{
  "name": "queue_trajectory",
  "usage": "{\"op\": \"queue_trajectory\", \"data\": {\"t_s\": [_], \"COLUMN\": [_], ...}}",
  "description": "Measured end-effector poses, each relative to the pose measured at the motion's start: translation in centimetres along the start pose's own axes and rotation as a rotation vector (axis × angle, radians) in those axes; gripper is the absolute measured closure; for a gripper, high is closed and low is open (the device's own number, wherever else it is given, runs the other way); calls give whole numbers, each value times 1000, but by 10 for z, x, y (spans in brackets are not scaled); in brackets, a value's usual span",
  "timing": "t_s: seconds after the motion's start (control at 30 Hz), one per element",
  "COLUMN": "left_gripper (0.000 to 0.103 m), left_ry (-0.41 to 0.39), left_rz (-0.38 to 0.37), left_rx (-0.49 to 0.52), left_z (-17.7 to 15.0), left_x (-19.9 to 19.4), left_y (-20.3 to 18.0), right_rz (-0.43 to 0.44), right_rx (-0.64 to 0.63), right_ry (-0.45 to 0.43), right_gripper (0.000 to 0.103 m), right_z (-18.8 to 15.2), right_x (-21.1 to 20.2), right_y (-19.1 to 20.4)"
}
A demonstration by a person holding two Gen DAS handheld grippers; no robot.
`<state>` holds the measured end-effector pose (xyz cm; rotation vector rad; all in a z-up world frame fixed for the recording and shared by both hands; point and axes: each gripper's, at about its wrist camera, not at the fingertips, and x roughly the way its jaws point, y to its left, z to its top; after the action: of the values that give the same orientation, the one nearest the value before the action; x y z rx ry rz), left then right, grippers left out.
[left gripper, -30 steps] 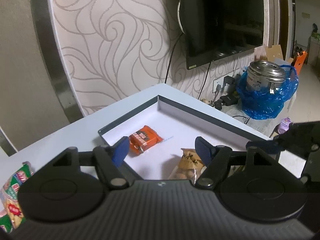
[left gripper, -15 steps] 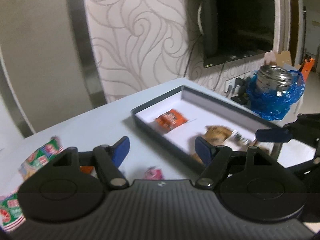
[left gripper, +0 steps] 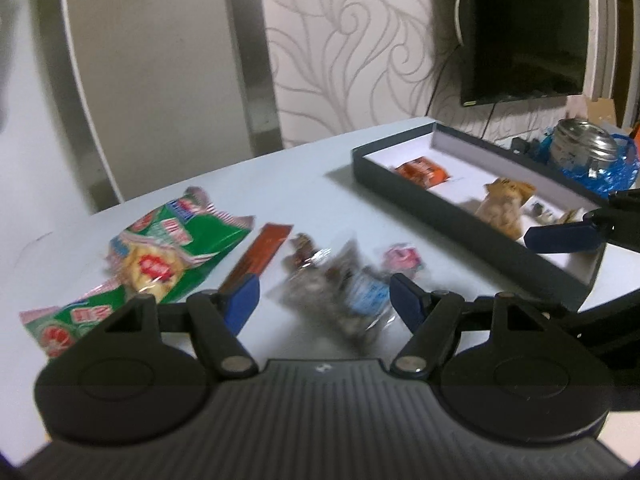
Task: Organize snacks
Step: 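Move both tools back from the box to the snack pile, then grasp clear nut bag with blue label with left gripper while right grasps pink candy stick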
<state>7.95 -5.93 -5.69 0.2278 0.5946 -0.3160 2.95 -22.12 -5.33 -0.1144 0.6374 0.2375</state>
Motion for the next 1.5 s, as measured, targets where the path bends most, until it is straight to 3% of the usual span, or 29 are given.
{"op": "queue_trajectory", "data": {"t_s": [0.23, 0.47, 0.57, 0.83, 0.87, 0.9, 0.93, 0.97, 1.0, 1.23, 1.5], "left_gripper": [30, 30, 36, 34, 38, 56, 63, 77, 80, 89, 93], "left_ry": [4, 65, 87, 101, 102, 99, 97, 91, 87, 86, 90], "left_rz": [8, -24, -33, -35, -36, -44, -50, -35, -37, -77, -91], "left_rx": [-1, -39, -56, -97, -103, -106, -102, -88, -80, -112, -120], "left_z": [-4, -8, -7, 6, 7, 8, 9, 10, 11, 10, -5], "left_x": [-1, 24, 37, 62, 64, 65, 66, 65, 65, 60, 30], "left_y": [11, 5, 3, -3, -3, -4, -5, -8, -9, 4, 23], "right_rz": [48, 50, 49, 41, 41, 42, 44, 47, 49, 60, 38], "right_rx": [-62, -63, -68, -64, -66, -67, -67, -68, -69, -59, 78], "right_ry": [32, 78, 85, 103, 104, 106, 107, 106, 106, 111, 158], "right_gripper": [36, 36, 36, 36, 36, 36, 36, 36, 36, 36, 31], "right_z": [0, -7, -10, -14, -14, -13, -13, -12, -11, -8, -1], "right_x": [21, 34, 33, 38, 39, 41, 42, 43, 44, 55, 72], "right_y": [22, 15, 10, -1, -1, -1, -1, -1, 0, 3, 5]}}
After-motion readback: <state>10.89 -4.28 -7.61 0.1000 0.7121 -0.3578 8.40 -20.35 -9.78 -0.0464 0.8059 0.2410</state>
